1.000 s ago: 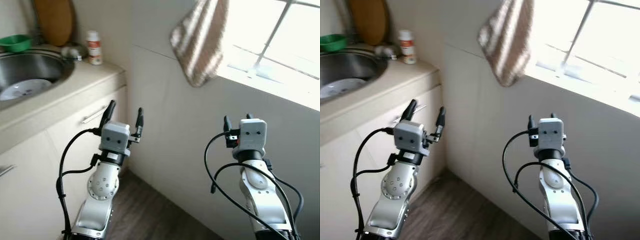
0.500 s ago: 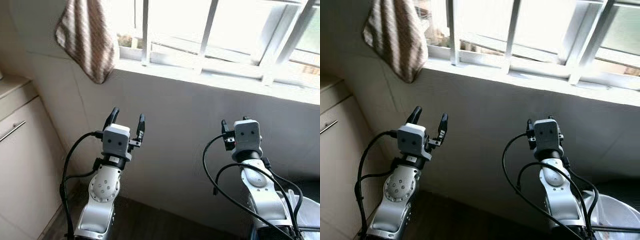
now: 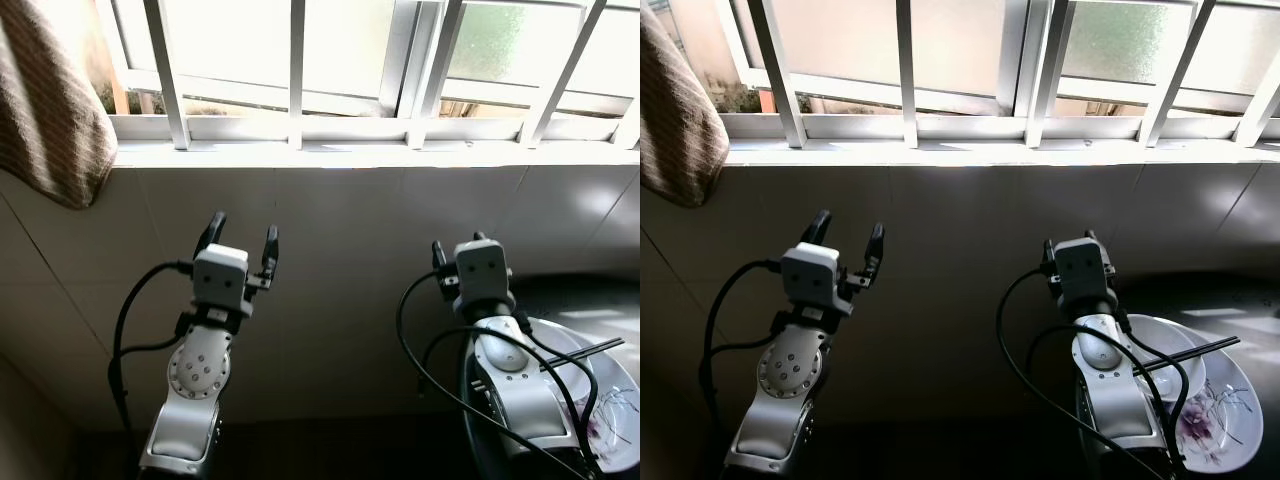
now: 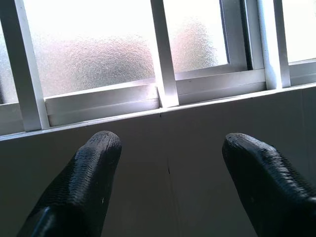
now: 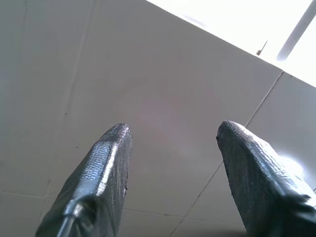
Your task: Kitchen organization
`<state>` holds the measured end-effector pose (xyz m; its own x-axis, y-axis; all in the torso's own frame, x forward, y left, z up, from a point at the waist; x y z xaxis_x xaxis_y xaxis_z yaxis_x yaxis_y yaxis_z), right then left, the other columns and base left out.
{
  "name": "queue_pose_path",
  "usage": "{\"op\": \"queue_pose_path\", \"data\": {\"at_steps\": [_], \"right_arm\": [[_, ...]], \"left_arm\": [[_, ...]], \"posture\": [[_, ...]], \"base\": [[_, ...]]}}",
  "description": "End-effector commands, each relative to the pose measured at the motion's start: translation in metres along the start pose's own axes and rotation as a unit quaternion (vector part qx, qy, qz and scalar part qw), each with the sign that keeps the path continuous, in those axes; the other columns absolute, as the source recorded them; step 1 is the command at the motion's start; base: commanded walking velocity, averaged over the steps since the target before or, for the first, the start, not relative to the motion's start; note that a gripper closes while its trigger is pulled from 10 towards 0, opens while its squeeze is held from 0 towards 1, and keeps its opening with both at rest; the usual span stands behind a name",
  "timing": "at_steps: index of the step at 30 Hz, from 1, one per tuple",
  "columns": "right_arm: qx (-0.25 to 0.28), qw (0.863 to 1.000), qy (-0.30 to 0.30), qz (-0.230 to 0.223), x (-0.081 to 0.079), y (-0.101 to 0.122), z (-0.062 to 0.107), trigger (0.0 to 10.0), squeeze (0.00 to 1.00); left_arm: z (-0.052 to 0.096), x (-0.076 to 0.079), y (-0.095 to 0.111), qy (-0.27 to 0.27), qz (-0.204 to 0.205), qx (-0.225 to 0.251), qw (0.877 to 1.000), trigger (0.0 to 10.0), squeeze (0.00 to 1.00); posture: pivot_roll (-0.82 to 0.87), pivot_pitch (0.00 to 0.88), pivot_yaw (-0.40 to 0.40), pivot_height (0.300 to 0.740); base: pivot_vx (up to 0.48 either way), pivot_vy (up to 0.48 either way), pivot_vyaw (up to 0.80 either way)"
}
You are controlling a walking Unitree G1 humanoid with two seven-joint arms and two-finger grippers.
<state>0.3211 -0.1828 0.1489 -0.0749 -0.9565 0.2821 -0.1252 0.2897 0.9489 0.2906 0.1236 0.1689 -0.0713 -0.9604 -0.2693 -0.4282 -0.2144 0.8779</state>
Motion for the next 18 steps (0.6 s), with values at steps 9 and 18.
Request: {"op": "queue_pose_path", "data": {"at_steps": [9,18], "right_arm": [[0.061,0.995,0.069,0.035,-0.022,0.018,0.002,10.0,0.0],[0.063,0.994,0.084,0.034,-0.028,0.015,0.004,10.0,0.0]], "left_arm": [[0.001,0.0,0.0,-0.004,-0.004,0.001,1.0,10.0,0.0],[0.002,0.003,-0.002,-0.01,-0.002,-0.005,1.0,10.0,0.0]], "posture": [[0.0,0.0,-0.046,0.74],[0.01,0.0,-0.046,0.74]], "base": [[0.0,0.0,-0.62],[0.0,0.0,0.0]]}}
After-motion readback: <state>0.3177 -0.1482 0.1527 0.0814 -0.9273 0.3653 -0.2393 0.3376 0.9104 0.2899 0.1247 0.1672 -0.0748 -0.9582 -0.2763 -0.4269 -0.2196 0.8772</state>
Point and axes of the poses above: a point about 5 cm out from each wrist's last joint towards the gripper, its own z axis pointing back from the gripper into the wrist, its own y axis along the axis of the wrist's last joint, x = y × z, the point moved 2 cm from there along -z, pointing out of the wrist towards the gripper, and after that the axes turned 5 degrees about -z, right-handed, at the moved point
